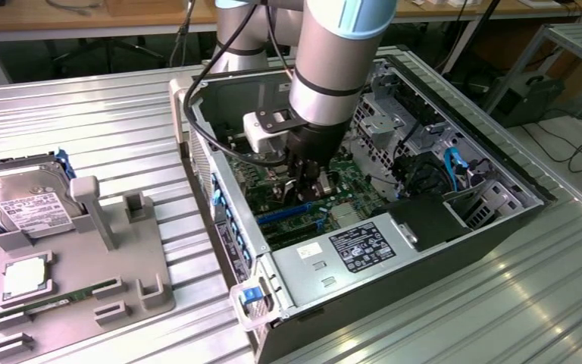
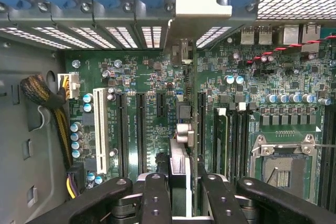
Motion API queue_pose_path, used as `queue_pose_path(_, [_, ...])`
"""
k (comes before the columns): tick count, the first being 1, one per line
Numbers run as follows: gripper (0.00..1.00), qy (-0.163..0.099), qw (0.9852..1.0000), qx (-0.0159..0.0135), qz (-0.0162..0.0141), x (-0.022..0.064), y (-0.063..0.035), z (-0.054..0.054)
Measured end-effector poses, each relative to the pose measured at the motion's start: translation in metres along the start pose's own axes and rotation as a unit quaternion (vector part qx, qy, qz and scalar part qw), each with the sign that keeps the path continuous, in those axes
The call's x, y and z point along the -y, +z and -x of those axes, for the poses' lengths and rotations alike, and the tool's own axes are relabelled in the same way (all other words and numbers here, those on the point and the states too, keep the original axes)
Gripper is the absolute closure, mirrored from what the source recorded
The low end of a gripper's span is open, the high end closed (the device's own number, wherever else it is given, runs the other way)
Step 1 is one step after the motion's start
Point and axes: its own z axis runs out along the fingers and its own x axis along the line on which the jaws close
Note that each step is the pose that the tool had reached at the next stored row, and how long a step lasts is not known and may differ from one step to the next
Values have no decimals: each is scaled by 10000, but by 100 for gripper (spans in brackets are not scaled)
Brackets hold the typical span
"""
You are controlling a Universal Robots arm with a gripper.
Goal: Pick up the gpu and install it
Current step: 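Insert the gpu into the slot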
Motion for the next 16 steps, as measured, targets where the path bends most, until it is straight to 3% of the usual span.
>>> queue_pose_path(16, [71, 0, 10000, 0, 8, -46, 138, -6])
